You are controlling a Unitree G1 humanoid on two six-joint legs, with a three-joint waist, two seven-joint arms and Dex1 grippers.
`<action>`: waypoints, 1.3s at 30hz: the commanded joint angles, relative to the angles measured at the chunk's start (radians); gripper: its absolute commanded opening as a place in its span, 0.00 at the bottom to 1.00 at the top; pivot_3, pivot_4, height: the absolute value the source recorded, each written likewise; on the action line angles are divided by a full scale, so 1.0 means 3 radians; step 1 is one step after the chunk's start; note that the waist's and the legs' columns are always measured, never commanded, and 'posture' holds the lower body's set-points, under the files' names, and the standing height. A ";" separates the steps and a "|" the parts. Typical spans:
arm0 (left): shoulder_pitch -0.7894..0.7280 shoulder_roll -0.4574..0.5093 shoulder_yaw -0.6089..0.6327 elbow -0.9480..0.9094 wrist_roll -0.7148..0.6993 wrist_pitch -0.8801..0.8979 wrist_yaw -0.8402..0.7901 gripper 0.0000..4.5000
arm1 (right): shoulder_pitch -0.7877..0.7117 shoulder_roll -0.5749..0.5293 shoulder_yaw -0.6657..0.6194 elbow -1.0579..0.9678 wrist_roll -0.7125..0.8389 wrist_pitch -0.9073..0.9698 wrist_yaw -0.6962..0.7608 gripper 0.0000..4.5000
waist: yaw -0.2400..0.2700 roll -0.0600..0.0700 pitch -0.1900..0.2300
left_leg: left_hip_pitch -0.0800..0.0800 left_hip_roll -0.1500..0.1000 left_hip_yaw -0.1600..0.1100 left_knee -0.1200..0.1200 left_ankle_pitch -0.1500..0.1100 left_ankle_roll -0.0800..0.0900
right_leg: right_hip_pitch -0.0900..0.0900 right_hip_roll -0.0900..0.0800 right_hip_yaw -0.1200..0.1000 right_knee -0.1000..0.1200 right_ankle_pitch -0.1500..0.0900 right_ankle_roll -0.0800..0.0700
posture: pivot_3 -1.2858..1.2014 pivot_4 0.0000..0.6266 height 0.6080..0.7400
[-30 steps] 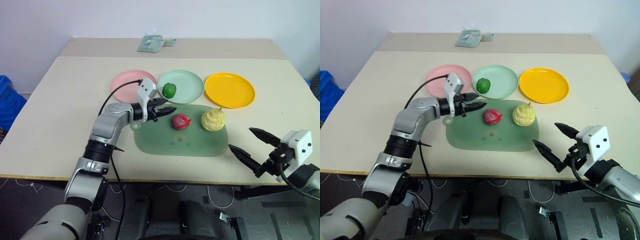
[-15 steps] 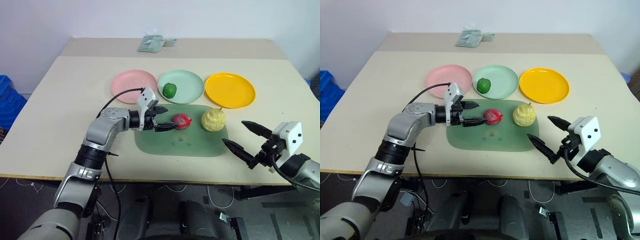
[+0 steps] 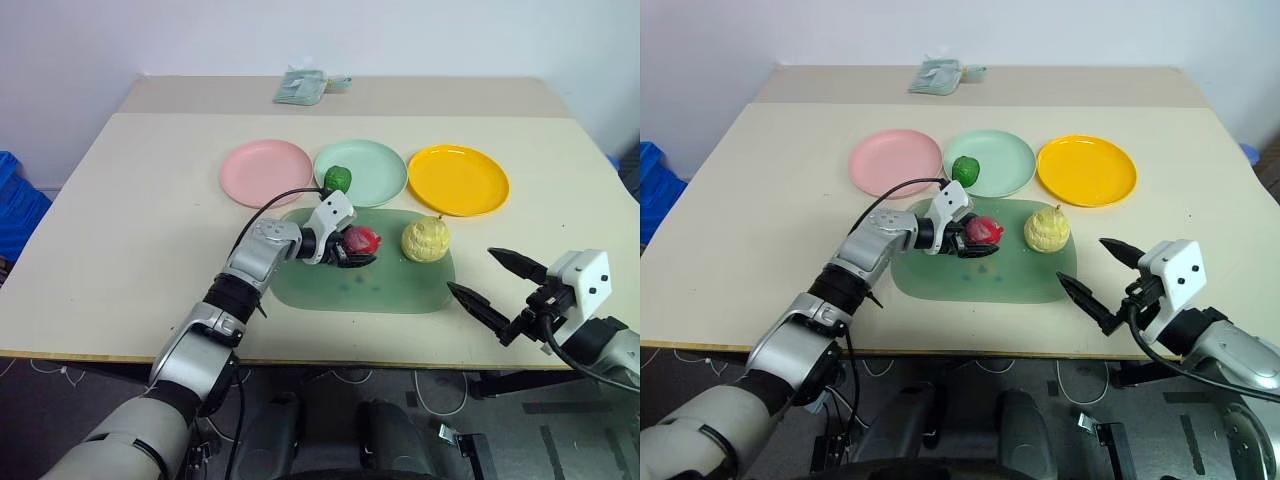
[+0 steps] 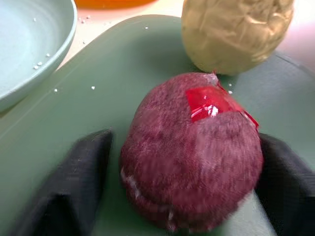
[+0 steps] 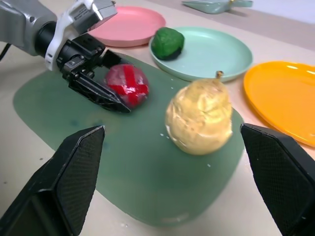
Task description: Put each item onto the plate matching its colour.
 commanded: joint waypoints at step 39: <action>-0.0719 0.0111 0.1709 0.1595 -0.0144 -0.1126 0.2517 0.52 | -0.1118 0.0041 0.0558 0.0391 -0.0046 -0.0223 0.0202 1.00 | 0.0003 -0.0007 0.0001 | 0.0000 -0.0004 0.0002 0.0004 0.0000 -0.0001 | -0.0001 0.0000 -0.0001 0.0002 0.0006 0.0009 | 0.52 0.24 1.00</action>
